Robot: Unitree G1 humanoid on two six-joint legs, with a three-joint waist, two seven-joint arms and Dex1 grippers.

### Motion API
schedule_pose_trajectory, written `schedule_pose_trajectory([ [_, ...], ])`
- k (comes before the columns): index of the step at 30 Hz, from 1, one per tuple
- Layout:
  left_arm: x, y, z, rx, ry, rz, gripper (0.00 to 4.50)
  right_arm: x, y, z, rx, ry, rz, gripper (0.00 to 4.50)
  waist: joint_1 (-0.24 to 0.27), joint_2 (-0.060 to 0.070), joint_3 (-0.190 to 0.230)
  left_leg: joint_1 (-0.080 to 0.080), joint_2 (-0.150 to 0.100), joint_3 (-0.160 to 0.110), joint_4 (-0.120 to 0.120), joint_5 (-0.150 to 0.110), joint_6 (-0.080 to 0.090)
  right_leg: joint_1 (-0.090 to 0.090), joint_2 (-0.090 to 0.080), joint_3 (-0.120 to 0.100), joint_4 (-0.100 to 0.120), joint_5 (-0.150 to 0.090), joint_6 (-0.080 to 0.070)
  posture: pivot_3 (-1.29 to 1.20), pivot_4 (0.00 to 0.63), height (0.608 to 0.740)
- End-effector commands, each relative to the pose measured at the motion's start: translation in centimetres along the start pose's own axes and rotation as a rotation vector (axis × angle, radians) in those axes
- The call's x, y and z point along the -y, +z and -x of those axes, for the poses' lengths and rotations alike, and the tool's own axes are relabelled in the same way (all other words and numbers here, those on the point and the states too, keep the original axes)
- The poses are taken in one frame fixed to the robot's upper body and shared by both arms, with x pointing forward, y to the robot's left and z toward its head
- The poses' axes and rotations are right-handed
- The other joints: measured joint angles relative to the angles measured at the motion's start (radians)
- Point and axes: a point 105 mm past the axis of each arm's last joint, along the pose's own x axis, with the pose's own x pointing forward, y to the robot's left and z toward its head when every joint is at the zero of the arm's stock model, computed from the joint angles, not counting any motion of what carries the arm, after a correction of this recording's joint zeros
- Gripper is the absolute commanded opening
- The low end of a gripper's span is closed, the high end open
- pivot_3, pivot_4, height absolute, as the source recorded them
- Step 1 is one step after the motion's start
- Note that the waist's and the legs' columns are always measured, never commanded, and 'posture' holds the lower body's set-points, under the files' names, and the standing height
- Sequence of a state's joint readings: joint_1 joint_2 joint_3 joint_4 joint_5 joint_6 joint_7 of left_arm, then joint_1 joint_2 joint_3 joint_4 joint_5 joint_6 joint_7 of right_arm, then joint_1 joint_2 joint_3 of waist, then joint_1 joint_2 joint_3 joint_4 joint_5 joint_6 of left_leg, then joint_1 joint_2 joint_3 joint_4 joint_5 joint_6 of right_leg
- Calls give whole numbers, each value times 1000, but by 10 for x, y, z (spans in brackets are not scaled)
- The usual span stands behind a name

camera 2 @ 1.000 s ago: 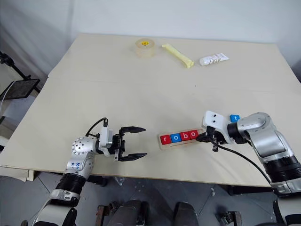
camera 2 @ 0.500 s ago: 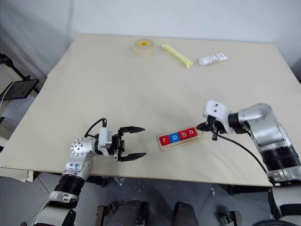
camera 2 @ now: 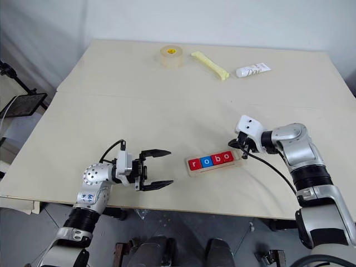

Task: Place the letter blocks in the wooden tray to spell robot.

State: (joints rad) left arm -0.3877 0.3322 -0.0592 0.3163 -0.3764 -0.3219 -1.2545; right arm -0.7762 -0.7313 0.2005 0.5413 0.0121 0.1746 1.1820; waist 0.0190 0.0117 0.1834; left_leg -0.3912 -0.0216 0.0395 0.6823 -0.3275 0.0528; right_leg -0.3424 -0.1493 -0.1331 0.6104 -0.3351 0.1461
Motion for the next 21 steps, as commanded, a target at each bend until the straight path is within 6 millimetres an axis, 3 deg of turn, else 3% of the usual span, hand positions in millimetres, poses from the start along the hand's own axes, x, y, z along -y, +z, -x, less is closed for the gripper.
schedule_pose_trajectory([
  [1,0,6,0,0,-4,-33,4500,-4,0,6,-9,20,23,33,0,0,0,0,0,0,0,0,0,0,0,0,0,0,0,0,150,740],
  [21,-4,6,-4,3,-19,-36,4500,-13,-6,19,-39,46,25,33,2,0,0,0,0,0,0,0,0,0,0,0,0,0,0,0,150,740],
])
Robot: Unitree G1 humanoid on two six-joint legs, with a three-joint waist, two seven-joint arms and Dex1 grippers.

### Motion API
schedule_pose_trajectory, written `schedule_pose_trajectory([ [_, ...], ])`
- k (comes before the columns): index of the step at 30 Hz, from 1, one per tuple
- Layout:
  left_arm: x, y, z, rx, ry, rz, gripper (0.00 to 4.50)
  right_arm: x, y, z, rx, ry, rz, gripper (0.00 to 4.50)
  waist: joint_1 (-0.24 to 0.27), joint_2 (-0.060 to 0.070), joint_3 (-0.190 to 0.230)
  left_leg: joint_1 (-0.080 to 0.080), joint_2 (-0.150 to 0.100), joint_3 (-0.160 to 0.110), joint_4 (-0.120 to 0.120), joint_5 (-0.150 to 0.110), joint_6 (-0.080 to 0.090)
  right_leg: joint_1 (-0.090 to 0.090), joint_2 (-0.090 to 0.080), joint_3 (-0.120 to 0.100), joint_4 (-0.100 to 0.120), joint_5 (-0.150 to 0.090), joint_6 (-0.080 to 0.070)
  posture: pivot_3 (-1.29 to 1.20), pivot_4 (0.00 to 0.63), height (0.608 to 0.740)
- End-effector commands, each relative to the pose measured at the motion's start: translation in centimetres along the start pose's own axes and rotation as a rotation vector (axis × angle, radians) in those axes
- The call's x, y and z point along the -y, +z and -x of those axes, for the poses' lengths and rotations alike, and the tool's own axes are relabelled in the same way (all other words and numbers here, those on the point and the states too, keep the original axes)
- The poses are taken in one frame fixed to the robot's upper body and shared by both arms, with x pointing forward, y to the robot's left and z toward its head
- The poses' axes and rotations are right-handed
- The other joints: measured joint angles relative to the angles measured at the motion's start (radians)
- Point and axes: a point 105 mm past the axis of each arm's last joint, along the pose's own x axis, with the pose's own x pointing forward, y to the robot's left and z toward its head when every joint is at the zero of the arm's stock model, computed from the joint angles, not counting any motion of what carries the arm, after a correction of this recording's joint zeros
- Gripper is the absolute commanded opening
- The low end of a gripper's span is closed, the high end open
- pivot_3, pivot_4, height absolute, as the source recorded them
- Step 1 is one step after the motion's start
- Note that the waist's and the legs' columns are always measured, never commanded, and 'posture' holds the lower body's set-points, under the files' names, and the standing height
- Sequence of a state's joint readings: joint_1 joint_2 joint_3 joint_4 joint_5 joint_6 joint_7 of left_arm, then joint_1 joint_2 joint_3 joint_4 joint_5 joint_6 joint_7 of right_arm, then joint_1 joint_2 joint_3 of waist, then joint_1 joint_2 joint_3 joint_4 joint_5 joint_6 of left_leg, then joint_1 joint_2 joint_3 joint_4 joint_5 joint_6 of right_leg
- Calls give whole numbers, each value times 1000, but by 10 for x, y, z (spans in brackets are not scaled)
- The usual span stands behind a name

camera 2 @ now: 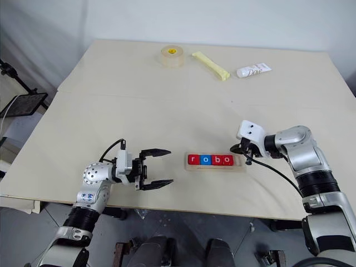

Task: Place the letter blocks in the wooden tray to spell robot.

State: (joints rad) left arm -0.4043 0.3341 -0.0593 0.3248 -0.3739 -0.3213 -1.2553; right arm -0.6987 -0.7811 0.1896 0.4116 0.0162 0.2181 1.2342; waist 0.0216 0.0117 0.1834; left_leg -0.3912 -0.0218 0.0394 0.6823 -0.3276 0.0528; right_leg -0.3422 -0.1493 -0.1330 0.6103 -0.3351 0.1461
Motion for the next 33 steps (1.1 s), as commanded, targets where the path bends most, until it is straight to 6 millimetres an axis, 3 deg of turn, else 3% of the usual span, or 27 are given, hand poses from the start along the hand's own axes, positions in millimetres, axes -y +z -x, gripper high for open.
schedule_pose_trajectory([
  [1,-1,4,-3,6,-16,-29,4500,1,-1,10,-6,-11,2,33,-1,0,0,0,0,0,0,0,0,0,0,0,0,0,0,0,150,740],
  [11,-4,3,-2,1,-21,-31,4500,16,5,22,14,-116,8,33,-1,0,0,0,0,0,0,0,0,0,0,0,0,0,0,0,150,740],
  [16,-8,1,1,-9,-18,-32,4500,22,18,40,116,-222,8,33,1,0,0,0,0,0,0,0,0,0,0,0,0,0,0,0,150,740],
  [19,-9,-2,3,-13,-22,-30,4500,22,15,58,163,-305,-48,33,4,0,0,0,0,0,0,0,0,0,0,0,0,0,0,0,150,740],
  [22,-10,-4,3,-14,-37,-22,4500,9,-2,80,192,-384,-136,888,12,0,0,-1,-1,-1,0,0,0,0,0,-1,1,0,0,0,150,740],
  [30,-16,-8,11,-29,-70,-11,4500,-14,-36,117,186,-544,-270,3632,3,0,0,0,0,2,0,0,0,0,0,0,0,0,0,0,150,740],
  [33,-20,-9,12,-40,-84,-8,4500,-31,-62,136,145,-625,-358,4482,5,0,0,1,0,2,0,0,0,0,0,0,0,0,0,0,150,740],
])
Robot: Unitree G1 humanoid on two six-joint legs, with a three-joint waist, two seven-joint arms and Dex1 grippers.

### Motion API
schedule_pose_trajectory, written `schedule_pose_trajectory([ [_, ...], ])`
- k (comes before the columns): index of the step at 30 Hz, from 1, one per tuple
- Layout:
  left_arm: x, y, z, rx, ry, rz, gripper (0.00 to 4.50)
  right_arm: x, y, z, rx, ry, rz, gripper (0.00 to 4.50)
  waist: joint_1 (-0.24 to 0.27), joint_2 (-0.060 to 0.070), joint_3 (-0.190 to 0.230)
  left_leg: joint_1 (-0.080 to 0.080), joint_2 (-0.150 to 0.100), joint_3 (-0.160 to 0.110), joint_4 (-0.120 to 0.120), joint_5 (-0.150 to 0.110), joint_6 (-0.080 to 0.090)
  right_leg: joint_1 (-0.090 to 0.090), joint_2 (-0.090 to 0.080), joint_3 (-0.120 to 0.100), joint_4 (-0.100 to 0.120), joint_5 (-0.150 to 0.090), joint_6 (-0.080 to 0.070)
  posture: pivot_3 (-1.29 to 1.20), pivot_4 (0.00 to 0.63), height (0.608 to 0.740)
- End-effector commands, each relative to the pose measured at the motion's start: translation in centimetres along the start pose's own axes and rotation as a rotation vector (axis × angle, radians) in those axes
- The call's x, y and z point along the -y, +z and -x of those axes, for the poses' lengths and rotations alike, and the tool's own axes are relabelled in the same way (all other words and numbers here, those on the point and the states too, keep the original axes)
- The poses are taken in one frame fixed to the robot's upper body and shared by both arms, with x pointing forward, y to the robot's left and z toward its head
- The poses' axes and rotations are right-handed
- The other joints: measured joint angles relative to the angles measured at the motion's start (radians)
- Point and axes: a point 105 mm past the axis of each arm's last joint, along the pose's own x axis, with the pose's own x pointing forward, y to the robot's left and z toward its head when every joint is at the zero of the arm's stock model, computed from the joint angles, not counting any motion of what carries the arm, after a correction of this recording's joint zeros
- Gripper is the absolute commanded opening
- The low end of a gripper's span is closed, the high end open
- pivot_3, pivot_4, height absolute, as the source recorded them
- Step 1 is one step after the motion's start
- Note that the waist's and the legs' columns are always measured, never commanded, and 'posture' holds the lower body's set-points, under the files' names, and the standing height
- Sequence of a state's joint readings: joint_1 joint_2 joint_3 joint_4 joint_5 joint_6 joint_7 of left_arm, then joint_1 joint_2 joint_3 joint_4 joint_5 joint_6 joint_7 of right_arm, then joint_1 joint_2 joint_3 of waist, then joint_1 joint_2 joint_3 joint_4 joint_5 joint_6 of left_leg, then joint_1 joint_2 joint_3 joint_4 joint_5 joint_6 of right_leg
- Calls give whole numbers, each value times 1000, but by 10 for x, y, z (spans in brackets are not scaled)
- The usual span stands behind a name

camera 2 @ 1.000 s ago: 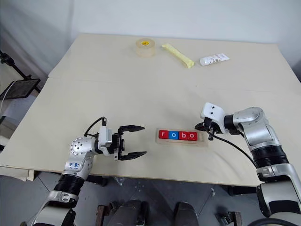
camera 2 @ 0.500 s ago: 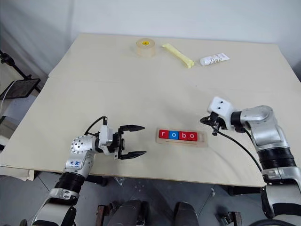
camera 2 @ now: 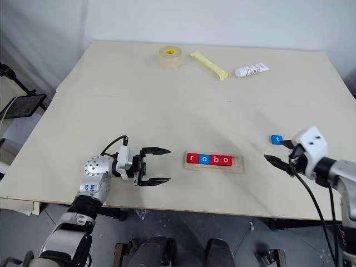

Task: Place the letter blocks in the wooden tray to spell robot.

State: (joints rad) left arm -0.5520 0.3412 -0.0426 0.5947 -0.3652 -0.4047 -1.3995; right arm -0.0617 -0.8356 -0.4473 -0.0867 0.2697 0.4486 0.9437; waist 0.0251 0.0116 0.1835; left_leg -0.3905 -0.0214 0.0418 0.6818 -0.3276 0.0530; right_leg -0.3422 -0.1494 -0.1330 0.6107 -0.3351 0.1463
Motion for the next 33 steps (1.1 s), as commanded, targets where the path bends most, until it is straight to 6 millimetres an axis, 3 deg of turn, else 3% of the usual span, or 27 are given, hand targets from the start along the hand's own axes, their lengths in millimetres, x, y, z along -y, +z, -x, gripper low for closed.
schedule_pose_trajectory([
  [1,-5,3,5,-5,-7,-24,4500,10,-7,31,7,-120,-41,4482,4,0,0,0,0,0,0,0,0,0,0,0,0,0,0,0,150,740],
  [5,-8,4,3,-1,-24,-25,4500,6,-17,48,-15,-179,-94,4482,2,0,0,0,-1,1,0,0,1,0,-1,1,-1,0,0,0,150,740],
  [10,-8,4,3,-2,-32,-26,4500,2,-22,52,-25,-204,-131,4482,-2,0,0,0,0,1,0,0,0,0,0,1,-1,0,0,0,150,740],
  [19,-4,8,-2,9,-50,-40,4500,32,-19,2,-6,-322,-223,4482,-2,0,0,1,0,2,0,0,0,0,0,2,0,0,0,0,150,740],
  [25,0,10,5,1,-45,-47,4500,51,-12,-39,28,-381,-274,4482,-5,0,0,0,0,1,0,0,1,0,0,1,1,0,0,0,150,740],
  [33,5,11,7,-4,-27,-51,4500,56,-20,-72,33,-397,-336,4482,-5,0,0,0,-1,0,0,0,0,-1,-1,1,1,0,0,0,150,740],
])
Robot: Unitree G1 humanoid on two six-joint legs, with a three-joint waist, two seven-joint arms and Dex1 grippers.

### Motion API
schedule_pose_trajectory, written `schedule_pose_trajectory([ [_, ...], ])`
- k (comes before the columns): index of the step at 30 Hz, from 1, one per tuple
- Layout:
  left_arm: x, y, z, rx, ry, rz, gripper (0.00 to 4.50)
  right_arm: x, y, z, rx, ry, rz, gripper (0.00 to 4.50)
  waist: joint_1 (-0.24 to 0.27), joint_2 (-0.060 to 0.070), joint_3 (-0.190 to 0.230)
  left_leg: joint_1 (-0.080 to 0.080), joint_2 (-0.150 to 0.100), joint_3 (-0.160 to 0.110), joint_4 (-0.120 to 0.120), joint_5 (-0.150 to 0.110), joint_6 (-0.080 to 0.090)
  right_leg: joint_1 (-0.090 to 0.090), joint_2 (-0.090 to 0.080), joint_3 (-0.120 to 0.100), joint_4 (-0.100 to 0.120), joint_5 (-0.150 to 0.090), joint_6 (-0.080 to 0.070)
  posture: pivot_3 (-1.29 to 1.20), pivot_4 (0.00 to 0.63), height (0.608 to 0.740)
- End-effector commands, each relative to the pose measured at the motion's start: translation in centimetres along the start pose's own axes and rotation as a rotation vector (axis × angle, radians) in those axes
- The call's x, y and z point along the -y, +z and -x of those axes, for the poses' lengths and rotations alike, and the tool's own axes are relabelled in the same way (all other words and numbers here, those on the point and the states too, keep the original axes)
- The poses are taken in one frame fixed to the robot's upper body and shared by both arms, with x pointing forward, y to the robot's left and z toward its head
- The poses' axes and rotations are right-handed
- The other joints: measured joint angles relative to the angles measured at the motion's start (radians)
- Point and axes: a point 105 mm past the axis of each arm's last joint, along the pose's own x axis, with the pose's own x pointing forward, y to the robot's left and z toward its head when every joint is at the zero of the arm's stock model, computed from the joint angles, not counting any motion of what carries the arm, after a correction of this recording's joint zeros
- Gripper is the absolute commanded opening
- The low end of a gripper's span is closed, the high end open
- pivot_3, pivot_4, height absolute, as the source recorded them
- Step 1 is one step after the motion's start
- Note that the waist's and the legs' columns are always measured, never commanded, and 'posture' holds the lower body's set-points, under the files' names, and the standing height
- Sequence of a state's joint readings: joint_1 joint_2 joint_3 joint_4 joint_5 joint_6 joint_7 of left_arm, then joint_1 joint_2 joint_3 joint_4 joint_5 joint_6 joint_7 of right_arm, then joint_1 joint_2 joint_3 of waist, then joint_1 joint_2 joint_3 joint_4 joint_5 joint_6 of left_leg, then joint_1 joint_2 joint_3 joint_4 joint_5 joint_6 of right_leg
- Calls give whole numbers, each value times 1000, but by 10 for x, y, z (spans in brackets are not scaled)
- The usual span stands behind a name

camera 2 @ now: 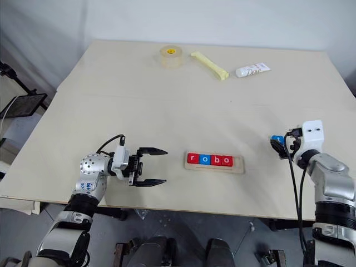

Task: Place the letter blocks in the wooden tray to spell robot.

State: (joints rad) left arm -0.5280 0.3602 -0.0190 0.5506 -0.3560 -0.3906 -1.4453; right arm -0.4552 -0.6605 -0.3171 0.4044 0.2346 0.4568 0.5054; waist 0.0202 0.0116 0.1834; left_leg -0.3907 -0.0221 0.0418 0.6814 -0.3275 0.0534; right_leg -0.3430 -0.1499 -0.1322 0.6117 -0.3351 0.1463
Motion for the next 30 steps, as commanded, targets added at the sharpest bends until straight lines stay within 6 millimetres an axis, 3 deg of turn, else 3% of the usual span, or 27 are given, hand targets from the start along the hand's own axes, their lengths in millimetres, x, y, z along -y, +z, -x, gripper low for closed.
schedule_pose_trajectory([
  [1,0,8,-1,15,8,-37,4500,2,3,-5,26,-18,0,4482,-1,0,0,0,0,0,0,0,0,0,0,0,0,0,0,0,150,740],
  [4,1,8,-2,17,14,-38,4500,0,-4,-9,10,-22,-16,4482,-3,0,0,0,0,0,0,0,0,0,0,0,0,0,0,0,150,740],
  [7,1,8,-3,20,16,-38,4500,1,-7,-10,12,-38,-42,3905,-8,0,0,0,1,0,0,0,0,1,0,0,0,0,0,0,150,740],
  [15,2,8,-6,23,10,-34,4500,-1,-12,-3,31,-71,-92,1468,-2,0,0,1,0,-1,0,0,0,1,0,0,1,0,0,0,150,740],
  [22,-1,7,-3,15,4,-30,4500,-24,10,27,150,-85,-120,1474,1,0,0,0,0,-2,0,0,0,0,0,0,1,0,0,0,150,740],
  [30,-6,5,-2,7,-2,-19,4500,-53,0,68,146,-124,-147,1474,2,1,0,0,0,-2,0,0,0,0,0,1,1,0,0,0,150,740],
])
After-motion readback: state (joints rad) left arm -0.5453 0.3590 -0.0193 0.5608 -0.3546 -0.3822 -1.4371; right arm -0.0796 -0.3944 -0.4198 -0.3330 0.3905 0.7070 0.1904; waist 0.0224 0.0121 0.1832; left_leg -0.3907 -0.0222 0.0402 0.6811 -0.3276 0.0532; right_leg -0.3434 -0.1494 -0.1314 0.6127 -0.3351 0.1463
